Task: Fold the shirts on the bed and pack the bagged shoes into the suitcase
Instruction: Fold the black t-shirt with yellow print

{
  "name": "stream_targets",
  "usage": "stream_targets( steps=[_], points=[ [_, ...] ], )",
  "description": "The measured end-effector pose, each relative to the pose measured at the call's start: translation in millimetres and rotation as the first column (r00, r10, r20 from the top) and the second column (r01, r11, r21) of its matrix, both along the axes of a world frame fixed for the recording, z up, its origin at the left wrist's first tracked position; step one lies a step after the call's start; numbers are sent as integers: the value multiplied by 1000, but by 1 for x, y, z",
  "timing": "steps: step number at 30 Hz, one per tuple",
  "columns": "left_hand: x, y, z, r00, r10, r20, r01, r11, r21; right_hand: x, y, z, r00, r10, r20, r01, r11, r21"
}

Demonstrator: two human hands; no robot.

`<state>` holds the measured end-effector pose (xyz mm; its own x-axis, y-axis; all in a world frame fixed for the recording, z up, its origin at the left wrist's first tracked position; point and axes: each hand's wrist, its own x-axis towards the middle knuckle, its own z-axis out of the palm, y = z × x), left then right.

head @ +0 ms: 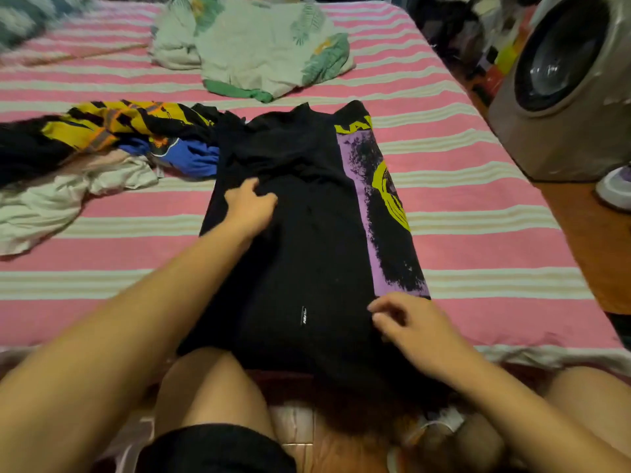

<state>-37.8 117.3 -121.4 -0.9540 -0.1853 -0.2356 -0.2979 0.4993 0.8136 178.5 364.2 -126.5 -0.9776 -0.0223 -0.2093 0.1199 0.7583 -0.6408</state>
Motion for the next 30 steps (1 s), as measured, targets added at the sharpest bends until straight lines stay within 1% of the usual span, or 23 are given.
stream_targets(
  steps=[2,3,4,6,8,10,11,12,14,15,16,18,19,21,22,23,26,28,30],
  points=[
    [68,1,-24,994,18,104,-37,983,179,1,38,-4,957,-269,-110,278,958,69],
    [99,4,-32,991,2,131,-29,978,205,1,55,-10,925,-364,-107,373,924,81],
    [122,8,-39,990,-16,139,-8,985,174,1,65,-15,905,-422,-54,425,903,70],
    [158,20,-46,983,-39,178,25,997,77,1,68,-28,873,-481,80,485,874,-42],
    [185,34,-47,969,-77,234,80,997,-6,4,57,-36,857,-491,154,511,847,-146],
    [202,41,-51,961,-132,244,175,970,-166,9,45,-41,850,-495,180,526,821,-222],
    [209,42,-55,956,-146,256,199,961,-193,12,40,-43,854,-487,181,519,820,-241],
    [215,41,-59,952,-160,262,208,964,-168,17,36,-41,863,-465,195,501,837,-221],
    [227,35,-68,944,-187,272,210,976,-58,29,31,-40,880,-414,232,460,865,-201],
    [233,31,-71,949,-182,257,189,982,-2,34,30,-42,884,-398,246,453,861,-232],
    [240,27,-73,962,-161,221,156,987,38,39,30,-43,879,-396,264,466,832,-302],
    [252,22,-75,991,-82,102,78,996,44,48,33,-48,872,-414,261,489,751,-443],
    [257,22,-74,997,-58,53,57,998,32,51,35,-51,876,-421,234,481,737,-475],
    [265,28,-71,998,-54,20,53,998,36,57,38,-57,882,-420,213,469,751,-464],
    [268,31,-70,998,-52,28,51,998,49,62,37,-59,884,-406,234,468,747,-472],
    [269,35,-70,998,-43,39,40,997,60,68,36,-62,891,-375,257,455,726,-515],
    [269,42,-71,998,18,68,-26,993,118,89,36,-74,915,-292,279,404,640,-654],
    [270,43,-72,994,62,91,-79,977,199,102,38,-83,912,-312,266,407,615,-675],
    [273,42,-73,989,77,126,-108,959,263,113,39,-90,910,-345,231,405,613,-678]
  ],
)
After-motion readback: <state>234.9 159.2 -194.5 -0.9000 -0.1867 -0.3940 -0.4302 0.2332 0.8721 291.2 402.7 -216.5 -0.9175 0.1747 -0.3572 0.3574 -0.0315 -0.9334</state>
